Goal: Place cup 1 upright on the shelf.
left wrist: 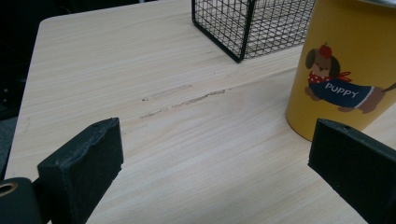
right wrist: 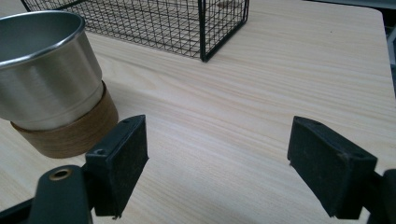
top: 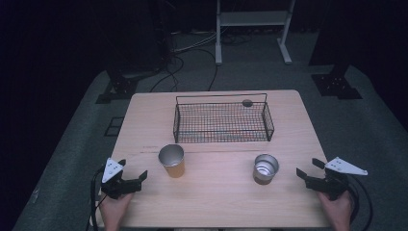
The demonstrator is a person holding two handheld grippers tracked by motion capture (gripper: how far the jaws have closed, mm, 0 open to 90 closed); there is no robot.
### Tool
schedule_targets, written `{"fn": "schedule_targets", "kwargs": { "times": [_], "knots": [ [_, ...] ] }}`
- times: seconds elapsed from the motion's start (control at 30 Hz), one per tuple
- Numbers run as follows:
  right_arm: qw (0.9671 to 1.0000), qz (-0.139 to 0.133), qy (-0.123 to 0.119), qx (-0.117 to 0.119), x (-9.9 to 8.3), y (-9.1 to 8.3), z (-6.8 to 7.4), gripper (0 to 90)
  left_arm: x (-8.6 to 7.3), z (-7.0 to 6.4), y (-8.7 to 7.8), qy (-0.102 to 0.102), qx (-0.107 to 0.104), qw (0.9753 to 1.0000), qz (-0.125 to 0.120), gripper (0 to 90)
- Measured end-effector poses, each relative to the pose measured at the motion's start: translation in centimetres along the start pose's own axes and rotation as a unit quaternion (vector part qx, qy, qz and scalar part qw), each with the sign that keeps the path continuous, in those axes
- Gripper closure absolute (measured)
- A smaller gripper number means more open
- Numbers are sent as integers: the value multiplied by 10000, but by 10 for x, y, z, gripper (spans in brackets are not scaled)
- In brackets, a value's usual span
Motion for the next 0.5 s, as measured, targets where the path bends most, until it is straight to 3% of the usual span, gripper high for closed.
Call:
{"fn": "schedule_targets", "kwargs": {
  "times": [0.17, 0.3, 0.5],
  "knots": [
    [10000, -21, -36, 51, 2, -2, 2, 187, 0, -1, 0, 1, -37, 10000, -8, 20],
    [9997, -56, -8, 220, 6, -5, 5, 182, 1, 0, 1, -67, -103, 9999, -70, 20],
    [9989, -18, -161, 441, 14, -8, 17, 156, 1, -1, 0, 8, -145, 9999, -64, 20]
  ]
}}
Point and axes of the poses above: each handheld gripper's, and its own axes: y roughly forward along the jaws, x roughly out of its top, z roughly to its left, the point moved 5 cm from there along y, roughly forward along the jaws, and after that the axes turned 15 degrees about x, right-handed, at the moved point
